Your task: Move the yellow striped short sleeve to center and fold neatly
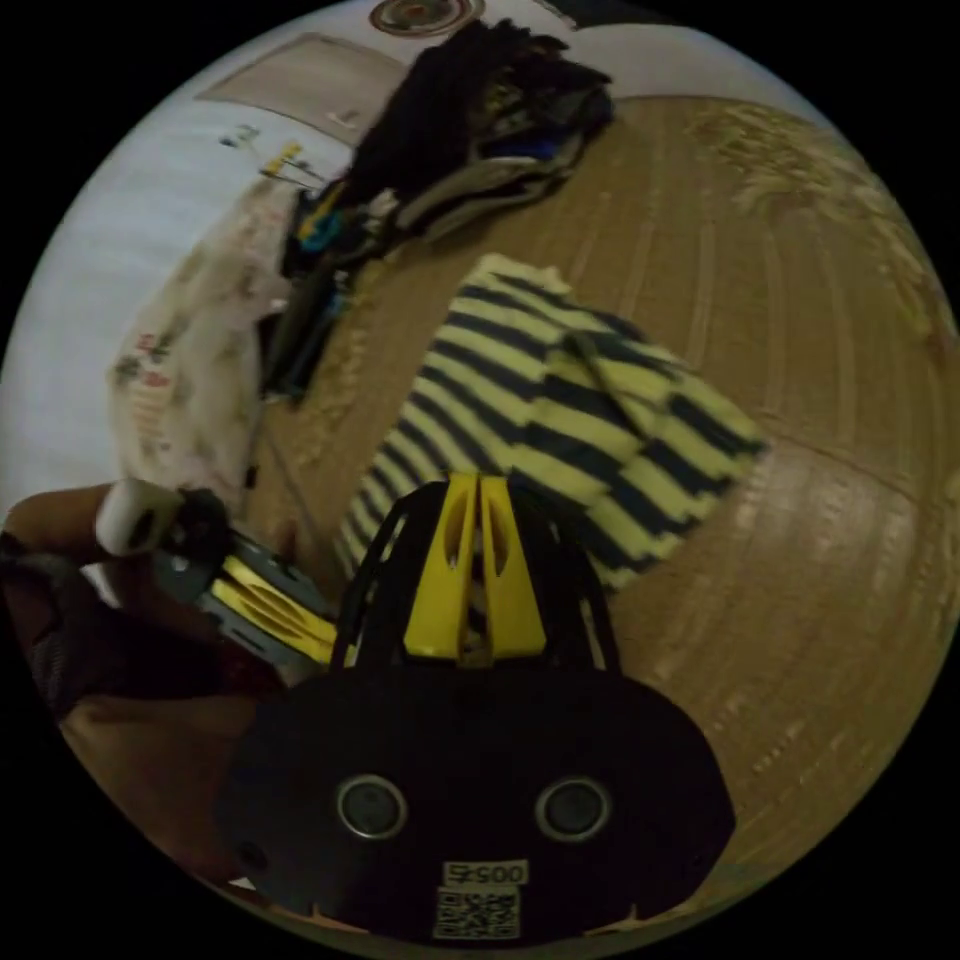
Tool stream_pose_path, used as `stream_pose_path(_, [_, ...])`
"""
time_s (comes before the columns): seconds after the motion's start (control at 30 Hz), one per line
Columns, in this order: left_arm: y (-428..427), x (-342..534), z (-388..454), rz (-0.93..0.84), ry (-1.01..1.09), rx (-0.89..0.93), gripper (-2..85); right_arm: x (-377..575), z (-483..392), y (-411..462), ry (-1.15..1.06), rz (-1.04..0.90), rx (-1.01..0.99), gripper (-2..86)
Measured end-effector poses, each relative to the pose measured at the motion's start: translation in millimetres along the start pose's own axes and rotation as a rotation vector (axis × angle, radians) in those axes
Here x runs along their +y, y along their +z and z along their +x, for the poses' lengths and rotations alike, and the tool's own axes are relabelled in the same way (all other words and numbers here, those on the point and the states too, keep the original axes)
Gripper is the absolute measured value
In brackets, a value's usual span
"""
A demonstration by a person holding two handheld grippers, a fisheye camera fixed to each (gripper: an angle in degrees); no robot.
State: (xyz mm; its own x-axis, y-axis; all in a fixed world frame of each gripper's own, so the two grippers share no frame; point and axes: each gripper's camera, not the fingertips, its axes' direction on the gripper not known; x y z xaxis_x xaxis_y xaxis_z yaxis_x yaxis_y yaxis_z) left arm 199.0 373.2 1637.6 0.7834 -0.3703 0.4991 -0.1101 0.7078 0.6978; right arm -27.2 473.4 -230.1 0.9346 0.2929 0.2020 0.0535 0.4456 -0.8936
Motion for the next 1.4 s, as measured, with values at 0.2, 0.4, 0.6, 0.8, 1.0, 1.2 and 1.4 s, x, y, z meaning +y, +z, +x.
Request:
stream_pose_path(0.2, [0.6,-15.6,10.7,0.073,-0.03,-0.037,0.6,51.6,40.6,-54.9,0.211,0.172,0.186,-0.9])
stream_pose_path(0.4, [15.3,-26.2,10.1,0.092,-0.189,-0.071,4.8,57.3,32.9,-59.9,0.099,0.181,0.115,0.6])
stream_pose_path(0.6, [25.2,-31.6,7.7,0.068,-0.239,-0.037,0.4,52.0,46.0,-35.3,0.093,0.021,0.099,-0.3])
stream_pose_path(0.8, [-8.7,-28.3,8.6,0.158,-0.21,0.104,-0.4,85.2,38.9,-81.9,0.081,0.223,0.028,-1.6])
stream_pose_path(1.0, [2.7,-43.5,9.8,0.091,-0.149,0.08,-0.4,124.3,52.1,-102.7,0.133,0.248,0.212,-1.5])
stream_pose_path(1.2, [-0.2,-32.9,-3.8,0.092,-0.177,0.16,-0.5,140.1,100.7,-71.3,0.205,0.127,0.146,0.1])
stream_pose_path(1.4, [-65.0,4.7,-28.0,0.094,-0.076,-0.047,0.2,178.3,108.5,-103.3,0.196,0.175,0.093,4.0])
